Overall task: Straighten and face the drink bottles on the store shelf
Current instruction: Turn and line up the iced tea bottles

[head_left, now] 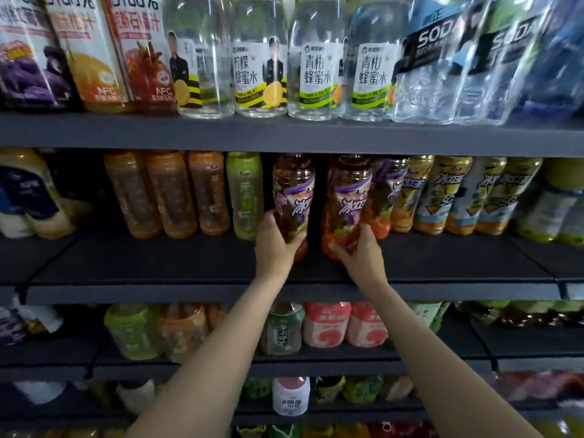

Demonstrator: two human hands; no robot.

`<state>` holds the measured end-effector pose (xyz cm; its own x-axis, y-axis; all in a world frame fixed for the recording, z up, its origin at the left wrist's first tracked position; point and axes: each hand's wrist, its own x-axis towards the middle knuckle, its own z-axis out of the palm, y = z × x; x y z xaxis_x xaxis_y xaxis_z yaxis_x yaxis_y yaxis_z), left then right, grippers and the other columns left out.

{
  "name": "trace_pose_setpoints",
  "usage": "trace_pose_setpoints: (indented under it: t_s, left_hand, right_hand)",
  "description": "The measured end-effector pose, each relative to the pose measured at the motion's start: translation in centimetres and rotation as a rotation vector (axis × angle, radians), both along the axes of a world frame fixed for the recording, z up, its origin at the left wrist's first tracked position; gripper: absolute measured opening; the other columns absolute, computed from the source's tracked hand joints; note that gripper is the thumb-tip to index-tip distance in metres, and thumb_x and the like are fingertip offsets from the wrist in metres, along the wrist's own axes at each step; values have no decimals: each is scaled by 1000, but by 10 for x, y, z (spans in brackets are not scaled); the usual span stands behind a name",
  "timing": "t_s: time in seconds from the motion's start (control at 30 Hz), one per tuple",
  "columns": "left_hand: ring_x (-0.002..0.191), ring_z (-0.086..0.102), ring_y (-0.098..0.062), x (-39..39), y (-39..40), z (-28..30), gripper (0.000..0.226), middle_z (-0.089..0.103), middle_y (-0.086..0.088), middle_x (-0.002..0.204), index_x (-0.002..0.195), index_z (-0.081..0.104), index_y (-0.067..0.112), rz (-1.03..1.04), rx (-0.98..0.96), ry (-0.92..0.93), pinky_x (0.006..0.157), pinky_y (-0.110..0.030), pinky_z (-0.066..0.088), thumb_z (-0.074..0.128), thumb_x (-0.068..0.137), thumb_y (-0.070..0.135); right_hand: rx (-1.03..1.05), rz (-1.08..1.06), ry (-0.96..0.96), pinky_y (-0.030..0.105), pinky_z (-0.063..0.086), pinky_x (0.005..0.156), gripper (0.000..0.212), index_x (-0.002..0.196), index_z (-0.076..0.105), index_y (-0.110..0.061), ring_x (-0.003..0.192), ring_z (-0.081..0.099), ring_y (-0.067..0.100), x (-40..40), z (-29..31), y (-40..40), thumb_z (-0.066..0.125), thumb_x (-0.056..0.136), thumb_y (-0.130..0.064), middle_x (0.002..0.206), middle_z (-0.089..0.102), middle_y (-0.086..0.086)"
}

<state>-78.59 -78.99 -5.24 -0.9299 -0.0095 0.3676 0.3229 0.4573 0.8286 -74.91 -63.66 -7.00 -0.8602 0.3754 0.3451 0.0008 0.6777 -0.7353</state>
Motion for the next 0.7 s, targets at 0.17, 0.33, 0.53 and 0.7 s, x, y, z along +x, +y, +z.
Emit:
trace_pose_setpoints:
  t_s: [0.17, 0.33, 0.53, 0.7]
  left_hand:
    - [132, 37, -23, 11, 13, 5, 71, 40, -9, 143, 143, 26, 5, 109, -85, 1, 99, -29, 34, 62, 88, 32]
    - [129, 40, -28, 18, 26, -5, 68, 40, -13, 142, 144, 25, 8, 228, -89, -41, 99, -34, 37, 59, 90, 33]
    - [119, 45, -23, 68, 36, -29, 45, 40, -12, 130, 133, 39, 7, 305, -35, 145, 91, -18, 33, 56, 92, 16]
    - [126, 43, -14, 76, 28, -13, 53, 46, -5, 135, 138, 35, 11, 83, 12, 75, 98, -13, 30, 59, 91, 20]
  right_hand:
    - [33, 88, -58, 43, 43, 92, 69, 131, 37, -3, 119, 47, 30, -5, 5, 11, 71, 81, -37, 130, 44, 12]
    - [-28, 151, -105, 37, 41, 92, 76, 135, 34, -5, 123, 44, 28, -8, 11, 19, 74, 78, -36, 135, 40, 13]
    - [-70, 153, -83, 31, 41, 91, 80, 135, 34, -1, 124, 43, 27, -8, 12, 20, 77, 76, -34, 140, 38, 16]
    - [35, 199, -52, 35, 40, 93, 81, 134, 37, 1, 121, 44, 29, 6, 9, 29, 77, 75, -39, 130, 47, 16]
